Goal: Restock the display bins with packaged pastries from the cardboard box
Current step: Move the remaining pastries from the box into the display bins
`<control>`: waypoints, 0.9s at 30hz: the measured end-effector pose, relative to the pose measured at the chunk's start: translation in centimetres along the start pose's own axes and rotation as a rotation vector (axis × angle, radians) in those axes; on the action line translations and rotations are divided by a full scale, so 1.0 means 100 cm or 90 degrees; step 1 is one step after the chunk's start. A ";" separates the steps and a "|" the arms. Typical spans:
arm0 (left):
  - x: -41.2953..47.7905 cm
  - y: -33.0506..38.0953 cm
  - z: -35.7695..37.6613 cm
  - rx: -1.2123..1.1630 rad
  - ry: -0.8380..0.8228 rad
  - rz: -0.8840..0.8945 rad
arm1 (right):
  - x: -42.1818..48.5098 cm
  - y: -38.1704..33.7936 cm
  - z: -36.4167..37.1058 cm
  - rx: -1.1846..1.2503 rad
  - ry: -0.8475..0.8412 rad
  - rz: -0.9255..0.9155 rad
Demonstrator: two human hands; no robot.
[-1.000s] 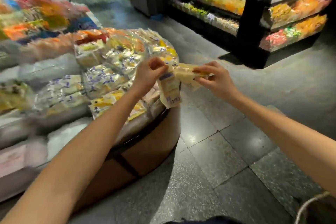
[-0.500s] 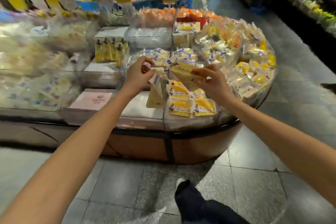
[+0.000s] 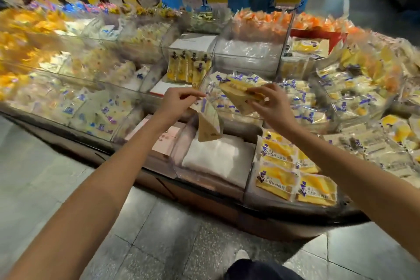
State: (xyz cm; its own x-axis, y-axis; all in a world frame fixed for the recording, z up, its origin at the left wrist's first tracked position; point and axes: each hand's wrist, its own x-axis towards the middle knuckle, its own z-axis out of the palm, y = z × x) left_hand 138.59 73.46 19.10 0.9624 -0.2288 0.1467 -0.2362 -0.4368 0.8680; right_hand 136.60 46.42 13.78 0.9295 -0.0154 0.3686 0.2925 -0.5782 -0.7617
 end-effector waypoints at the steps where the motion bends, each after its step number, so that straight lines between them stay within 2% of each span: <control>1: 0.009 -0.004 -0.006 0.004 -0.001 -0.004 | 0.015 0.002 0.007 0.010 -0.007 0.001; 5: 0.036 -0.023 -0.030 -0.039 -0.016 -0.047 | 0.058 0.000 0.037 0.051 -0.008 -0.010; 12: 0.067 -0.053 -0.067 -0.090 -0.050 -0.100 | 0.103 -0.009 0.084 0.077 -0.071 -0.008; 14: 0.076 -0.062 -0.077 -0.080 -0.051 -0.082 | 0.112 -0.010 0.099 0.060 -0.066 -0.010; 19: 0.113 -0.094 -0.111 0.018 0.053 -0.035 | 0.130 -0.014 0.141 0.010 -0.049 0.018; 22: 0.137 -0.120 -0.139 0.047 0.028 -0.026 | 0.141 -0.023 0.171 -0.032 -0.010 0.026; 27: 0.181 -0.159 -0.190 0.132 -0.052 0.050 | 0.160 -0.050 0.235 -0.071 0.072 0.081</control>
State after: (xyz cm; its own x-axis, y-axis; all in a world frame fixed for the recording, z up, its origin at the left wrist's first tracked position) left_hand 162.35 92.76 17.01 0.9275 -0.3358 0.1640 -0.3412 -0.5817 0.7384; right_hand 155.34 68.19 10.97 0.9243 -0.1819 0.3355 0.1419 -0.6523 -0.7446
